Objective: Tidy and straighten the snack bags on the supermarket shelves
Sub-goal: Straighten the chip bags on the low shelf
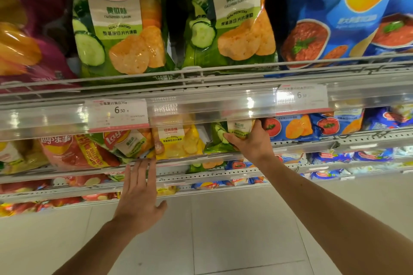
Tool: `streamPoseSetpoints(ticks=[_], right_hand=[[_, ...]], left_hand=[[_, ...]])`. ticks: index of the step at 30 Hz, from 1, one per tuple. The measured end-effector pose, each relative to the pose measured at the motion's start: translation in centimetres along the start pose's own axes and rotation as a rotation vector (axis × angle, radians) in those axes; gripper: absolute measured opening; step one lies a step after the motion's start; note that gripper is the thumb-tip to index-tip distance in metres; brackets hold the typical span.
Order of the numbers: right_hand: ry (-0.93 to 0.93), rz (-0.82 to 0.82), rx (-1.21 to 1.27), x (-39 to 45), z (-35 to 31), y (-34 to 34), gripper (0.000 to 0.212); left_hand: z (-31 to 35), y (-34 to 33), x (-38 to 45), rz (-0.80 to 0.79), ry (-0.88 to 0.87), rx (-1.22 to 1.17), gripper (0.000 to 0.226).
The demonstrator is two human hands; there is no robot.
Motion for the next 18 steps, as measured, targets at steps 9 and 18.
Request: streamPoseSetpoints(ticks=[9, 18], right_hand=[[0.126, 0.278, 0.083, -6.9, 1.3, 1.4, 0.058], [0.264, 0.165, 0.188, -12.2, -1.9, -5.7, 0.044]], left_hand=[[-0.1, 2.7, -2.4, 0.066, 0.008, -0.247, 0.087], [-4.2, 5.1, -4.4, 0.441, 0.257, -0.678, 0.066]])
Point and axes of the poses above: each hand's wrist, its own x-axis towards the middle knuckle, its own y-axis out of the back of the hand, z = x × y, the point moved 2 cm from there along x, towards the middle knuckle, and after that the axes turned 7 degrees about -y, right-handed, at the moved point
